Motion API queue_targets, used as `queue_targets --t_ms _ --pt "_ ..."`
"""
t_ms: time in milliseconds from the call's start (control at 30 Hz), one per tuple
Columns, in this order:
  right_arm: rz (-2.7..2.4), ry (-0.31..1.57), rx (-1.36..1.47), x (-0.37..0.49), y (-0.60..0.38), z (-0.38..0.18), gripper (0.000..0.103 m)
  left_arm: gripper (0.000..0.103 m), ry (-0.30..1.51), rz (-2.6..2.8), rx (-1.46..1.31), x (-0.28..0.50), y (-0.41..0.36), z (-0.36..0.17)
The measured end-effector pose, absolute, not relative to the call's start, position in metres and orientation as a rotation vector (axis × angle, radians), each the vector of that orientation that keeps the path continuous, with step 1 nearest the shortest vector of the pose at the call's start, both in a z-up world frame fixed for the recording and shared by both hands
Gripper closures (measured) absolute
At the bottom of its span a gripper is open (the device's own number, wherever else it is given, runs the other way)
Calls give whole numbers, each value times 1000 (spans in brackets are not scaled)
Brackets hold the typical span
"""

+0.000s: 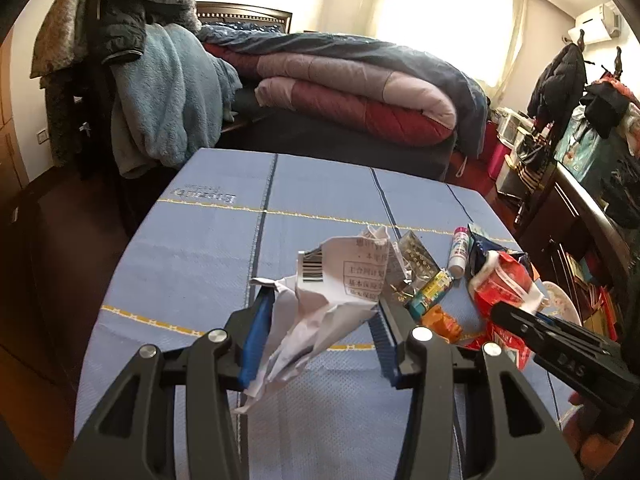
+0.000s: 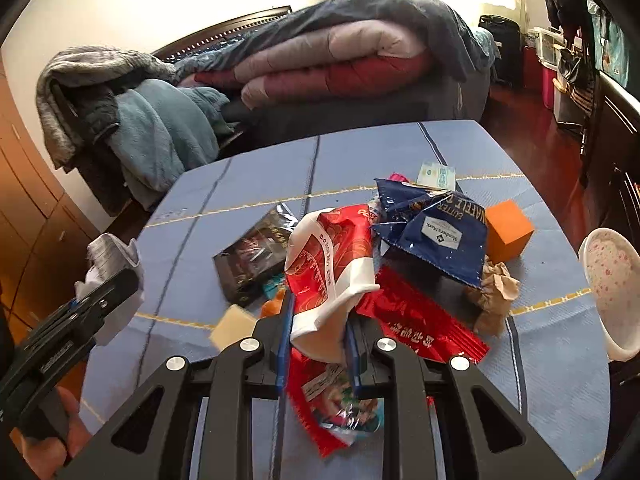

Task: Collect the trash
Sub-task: 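Grasp the crumpled white receipt with the left tool while the right tool grasps a red-white wrapper, then carry both held pieces to the pink-dotted wastebasket and open both tools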

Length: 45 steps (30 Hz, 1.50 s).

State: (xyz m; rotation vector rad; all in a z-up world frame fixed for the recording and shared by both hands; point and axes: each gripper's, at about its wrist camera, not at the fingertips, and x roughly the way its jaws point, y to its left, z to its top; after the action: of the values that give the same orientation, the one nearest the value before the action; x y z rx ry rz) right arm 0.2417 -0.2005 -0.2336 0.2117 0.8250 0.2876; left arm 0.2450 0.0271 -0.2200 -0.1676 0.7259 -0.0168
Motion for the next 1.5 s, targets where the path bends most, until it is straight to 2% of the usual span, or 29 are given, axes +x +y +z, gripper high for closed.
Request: queue_targets --t_ms 333,500,933,1500 --pt "335 798 212 199 -210 -212 80 56 690 56 -188 214 42 -193" --pt "334 768 213 175 -224 -200 80 55 632 13 -157 194 20 -167" --pt "171 719 273 141 -315 -199 80 55 589 -274 -31 197 -115 -143" --pt "-143 722 403 151 -466 -234 80 55 666 -608 116 246 -305 -175"
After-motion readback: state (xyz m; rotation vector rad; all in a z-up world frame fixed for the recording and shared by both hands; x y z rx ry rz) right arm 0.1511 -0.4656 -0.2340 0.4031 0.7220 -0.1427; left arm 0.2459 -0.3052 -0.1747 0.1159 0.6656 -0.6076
